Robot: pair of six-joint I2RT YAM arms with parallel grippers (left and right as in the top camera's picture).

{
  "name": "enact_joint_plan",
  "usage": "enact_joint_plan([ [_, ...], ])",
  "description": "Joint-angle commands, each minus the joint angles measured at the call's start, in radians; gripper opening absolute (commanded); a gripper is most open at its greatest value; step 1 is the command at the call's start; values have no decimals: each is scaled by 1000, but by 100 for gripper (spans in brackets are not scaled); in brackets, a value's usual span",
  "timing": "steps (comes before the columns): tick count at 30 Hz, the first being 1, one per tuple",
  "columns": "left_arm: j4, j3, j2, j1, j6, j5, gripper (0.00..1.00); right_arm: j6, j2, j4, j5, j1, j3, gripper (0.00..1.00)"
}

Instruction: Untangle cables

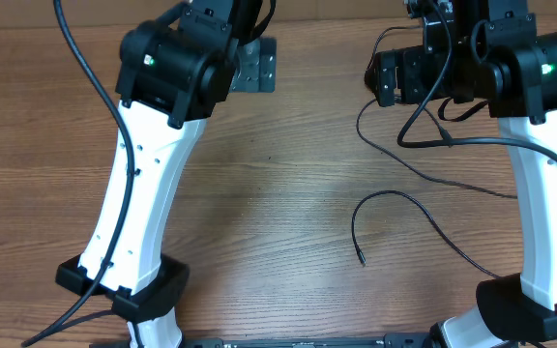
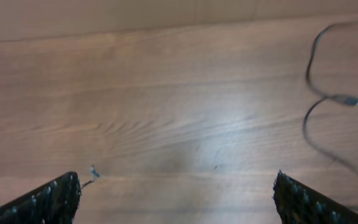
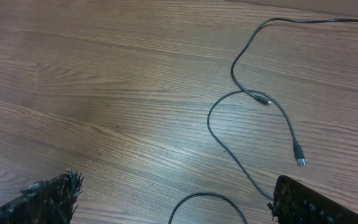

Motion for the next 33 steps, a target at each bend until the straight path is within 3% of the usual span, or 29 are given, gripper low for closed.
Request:
enact_joint_plan([
  [1, 116, -158, -103, -3, 19, 8, 100, 7, -19, 2, 6, 1, 11, 100],
  [11, 682, -861, -508, -3, 101, 9, 99, 7, -19, 2, 6, 1, 11, 100],
  [14, 947, -1126, -691, -1, 124, 15, 100, 7, -19, 2, 6, 1, 11, 100],
  [19, 1336, -1436, -905, 13, 229, 92, 99, 7, -19, 2, 6, 1, 11, 100],
  [23, 1590, -1671, -1049, 100, 247, 220, 100, 7, -19, 2, 6, 1, 11, 100],
  [33, 1783, -2068, -1358, 329, 314, 427, 100, 7, -19, 2, 6, 1, 11, 100],
])
